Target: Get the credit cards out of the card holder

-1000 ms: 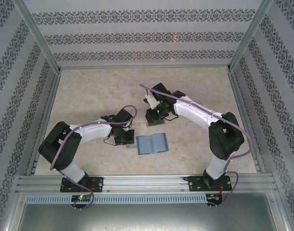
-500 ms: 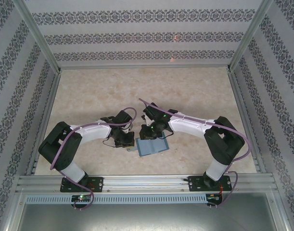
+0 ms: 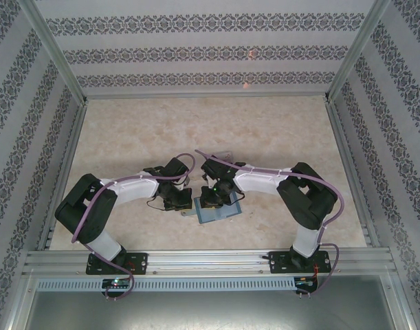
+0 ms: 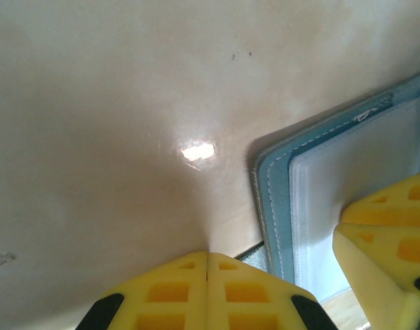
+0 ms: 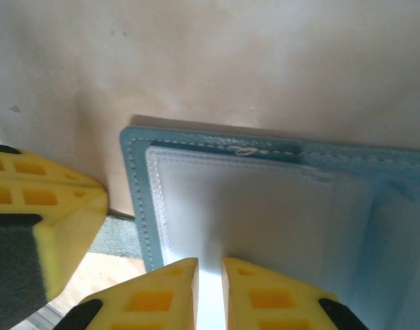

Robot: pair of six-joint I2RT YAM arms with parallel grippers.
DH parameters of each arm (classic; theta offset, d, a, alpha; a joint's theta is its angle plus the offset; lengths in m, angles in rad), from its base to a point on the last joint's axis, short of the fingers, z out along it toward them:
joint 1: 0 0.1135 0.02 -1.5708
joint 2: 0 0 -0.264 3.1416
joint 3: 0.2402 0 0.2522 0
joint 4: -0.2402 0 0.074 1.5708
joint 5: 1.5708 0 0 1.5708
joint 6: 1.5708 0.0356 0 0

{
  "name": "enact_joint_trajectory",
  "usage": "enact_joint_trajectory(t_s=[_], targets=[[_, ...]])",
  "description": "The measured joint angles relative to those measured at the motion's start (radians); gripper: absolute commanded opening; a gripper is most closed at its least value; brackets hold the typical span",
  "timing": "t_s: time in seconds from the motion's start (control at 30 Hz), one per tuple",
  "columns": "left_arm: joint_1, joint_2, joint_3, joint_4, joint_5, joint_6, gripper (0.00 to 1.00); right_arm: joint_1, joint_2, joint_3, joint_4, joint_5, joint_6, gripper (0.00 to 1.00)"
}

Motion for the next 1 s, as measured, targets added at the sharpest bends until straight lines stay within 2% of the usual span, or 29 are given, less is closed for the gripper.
enact_joint_trajectory(t_s=[0.37, 0.47, 0.57, 0.7, 0.87, 0.9, 0.93, 0.97, 1.0], targets=[[0.000, 0.000, 0.000, 0.000, -0.001, 0.000, 0.01, 0.000, -0.020, 0.032, -0.126, 0.117, -0.037, 0.22], [0.000, 0.000, 0.002, -0.002, -0.005, 0.005, 0.07, 0.000, -0.051, 0.032, -0.143, 0.138, -0.051, 0.26], [0.004, -0.002, 0.003, -0.003, -0.019, 0.010, 0.15, -0.008, -0.106, 0.032, -0.150, 0.165, -0.071, 0.36], [0.022, -0.030, 0.005, -0.010, -0.073, 0.031, 0.33, -0.062, -0.208, 0.023, -0.150, 0.207, -0.110, 0.59], [0.073, -0.093, 0.022, -0.033, -0.180, 0.065, 0.67, -0.205, -0.346, -0.042, -0.156, 0.289, -0.182, 0.85], [0.084, -0.106, 0.025, -0.034, -0.197, 0.068, 0.82, -0.233, -0.371, -0.053, -0.164, 0.312, -0.192, 0.89], [0.092, -0.116, 0.028, -0.034, -0.212, 0.072, 0.91, -0.252, -0.385, -0.058, -0.169, 0.328, -0.200, 0.94], [0.096, -0.121, 0.031, -0.034, -0.222, 0.076, 0.96, -0.259, -0.393, -0.060, -0.172, 0.339, -0.206, 0.98], [0.100, -0.123, 0.032, -0.034, -0.233, 0.083, 1.00, -0.272, -0.403, -0.067, -0.167, 0.349, -0.217, 0.98]])
